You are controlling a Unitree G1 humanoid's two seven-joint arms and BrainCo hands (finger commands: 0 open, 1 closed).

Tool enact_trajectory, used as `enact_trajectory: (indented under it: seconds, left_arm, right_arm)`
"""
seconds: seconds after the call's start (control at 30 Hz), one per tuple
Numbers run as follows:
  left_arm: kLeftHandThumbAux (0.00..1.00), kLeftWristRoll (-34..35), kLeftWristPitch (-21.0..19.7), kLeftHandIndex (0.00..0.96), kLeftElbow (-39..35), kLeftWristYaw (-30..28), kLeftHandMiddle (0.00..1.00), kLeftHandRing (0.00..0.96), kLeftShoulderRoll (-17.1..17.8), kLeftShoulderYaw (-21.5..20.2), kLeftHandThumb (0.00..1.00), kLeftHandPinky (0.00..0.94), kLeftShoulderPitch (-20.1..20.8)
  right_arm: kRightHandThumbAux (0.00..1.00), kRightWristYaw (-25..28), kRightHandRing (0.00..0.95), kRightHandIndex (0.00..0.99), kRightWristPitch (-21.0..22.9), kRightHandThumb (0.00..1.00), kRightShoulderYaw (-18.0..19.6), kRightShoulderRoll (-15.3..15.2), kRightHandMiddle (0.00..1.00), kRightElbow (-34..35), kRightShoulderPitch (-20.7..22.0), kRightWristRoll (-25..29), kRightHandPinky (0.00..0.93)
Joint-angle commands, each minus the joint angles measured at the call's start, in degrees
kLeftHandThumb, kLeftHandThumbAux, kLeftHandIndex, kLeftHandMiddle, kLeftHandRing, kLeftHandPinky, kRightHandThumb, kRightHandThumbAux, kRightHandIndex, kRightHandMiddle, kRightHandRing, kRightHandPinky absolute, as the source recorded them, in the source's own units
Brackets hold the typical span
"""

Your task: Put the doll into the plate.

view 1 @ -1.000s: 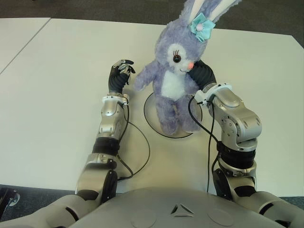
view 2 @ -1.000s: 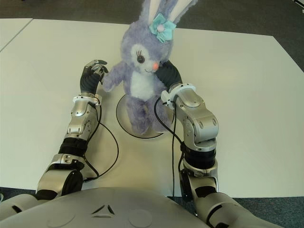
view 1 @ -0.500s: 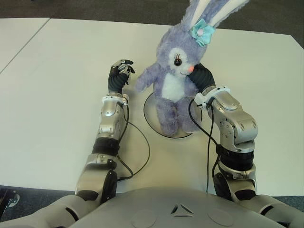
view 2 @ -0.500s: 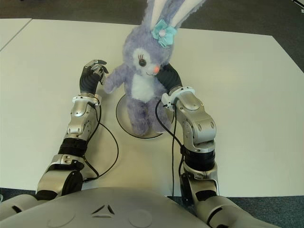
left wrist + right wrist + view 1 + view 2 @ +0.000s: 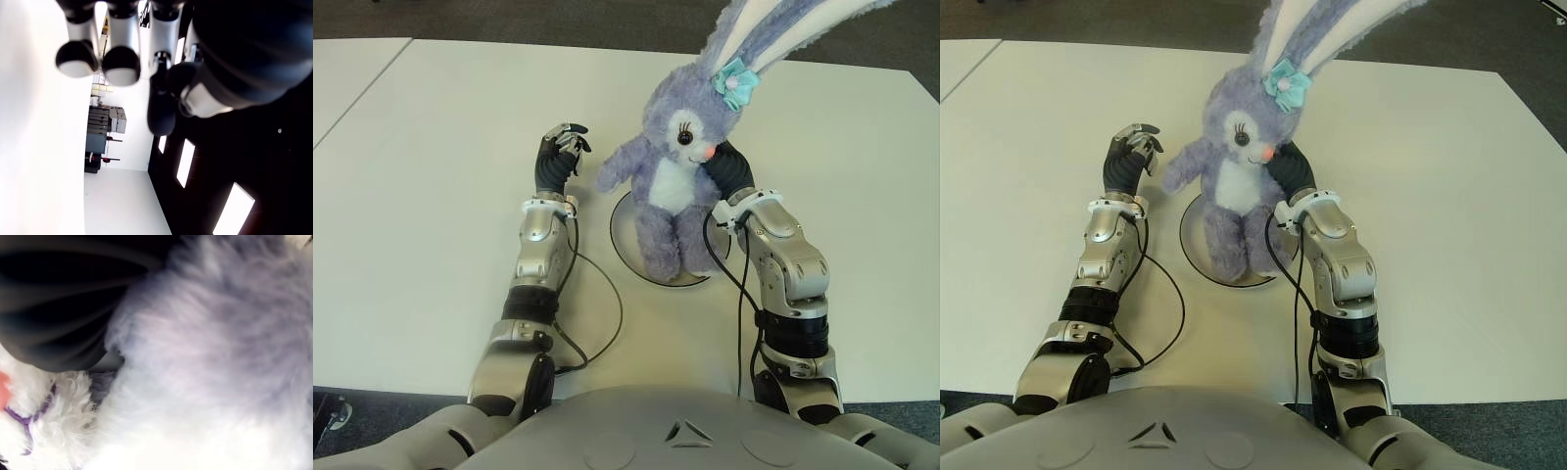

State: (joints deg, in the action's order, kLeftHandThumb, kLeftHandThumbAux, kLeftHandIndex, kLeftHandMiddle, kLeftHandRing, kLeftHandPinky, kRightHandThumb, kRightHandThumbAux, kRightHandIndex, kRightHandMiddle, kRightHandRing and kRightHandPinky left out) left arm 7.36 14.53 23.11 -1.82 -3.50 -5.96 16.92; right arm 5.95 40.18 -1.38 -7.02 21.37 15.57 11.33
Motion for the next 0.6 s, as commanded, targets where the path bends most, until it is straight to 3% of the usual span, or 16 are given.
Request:
enact_trajectory:
  seconds: [0.03, 0.5, 0.6]
  left_arm:
    - [0.705, 0.79, -1.53, 0.442, 3.08, -0.13, 0.883, 0.887, -1.53, -0.11, 0.710, 0.869, -6.31]
    - [0.706, 1.10, -2.14, 0.442, 2.33, -0.22, 0.885, 0.890, -1.75, 0.12, 0.708, 0.868, -6.55]
    - [0.706, 1.06, -2.34, 0.441, 2.25, -0.05, 0.885, 0.889, -1.86, 0.27, 0.708, 0.866, -6.53]
  right_arm:
    - [0.625, -0.29, 0.878, 0.849, -1.42, 0.971, 0.43, 0.17, 0.498, -1.30, -1.20, -0.69, 0.890]
    - [0.625, -1.04, 0.876, 0.850, -4.77, 0.971, 0.54, 0.26, 0.498, -2.83, -2.86, -2.04, 0.887]
    - [0.625, -0.86, 0.875, 0.850, -7.27, 0.971, 0.73, 0.05, 0.498, -4.60, -3.53, -2.44, 0.887]
